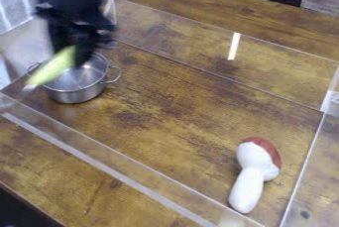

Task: Move the green spoon to the left

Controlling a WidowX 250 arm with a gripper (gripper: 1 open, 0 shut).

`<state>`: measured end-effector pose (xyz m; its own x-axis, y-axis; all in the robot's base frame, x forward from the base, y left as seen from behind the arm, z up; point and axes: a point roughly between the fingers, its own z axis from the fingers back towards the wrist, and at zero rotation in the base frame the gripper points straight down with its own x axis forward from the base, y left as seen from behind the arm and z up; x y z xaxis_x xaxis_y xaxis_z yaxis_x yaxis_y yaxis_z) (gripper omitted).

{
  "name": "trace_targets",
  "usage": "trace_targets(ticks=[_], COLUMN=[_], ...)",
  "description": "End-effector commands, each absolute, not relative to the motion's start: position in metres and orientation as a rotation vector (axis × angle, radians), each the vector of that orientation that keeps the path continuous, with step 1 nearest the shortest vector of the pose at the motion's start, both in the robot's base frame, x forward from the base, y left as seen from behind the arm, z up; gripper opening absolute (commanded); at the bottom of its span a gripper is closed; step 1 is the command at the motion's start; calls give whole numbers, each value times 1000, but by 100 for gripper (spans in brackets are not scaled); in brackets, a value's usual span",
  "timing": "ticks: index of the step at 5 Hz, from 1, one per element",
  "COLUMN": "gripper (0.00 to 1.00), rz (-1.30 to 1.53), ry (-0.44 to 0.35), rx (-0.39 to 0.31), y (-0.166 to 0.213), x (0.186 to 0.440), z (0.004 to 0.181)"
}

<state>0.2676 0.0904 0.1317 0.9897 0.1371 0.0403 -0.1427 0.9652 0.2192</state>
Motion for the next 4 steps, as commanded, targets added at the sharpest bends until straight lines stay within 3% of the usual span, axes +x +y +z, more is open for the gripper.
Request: trace_targets(ticks=[1, 2, 4], gripper=[0, 0, 0], rz=[173, 179, 162], ry=[-71, -59, -54], rx=[214, 208, 189], y=[128, 160, 174], x=[239, 239, 243], z=[137, 117, 72])
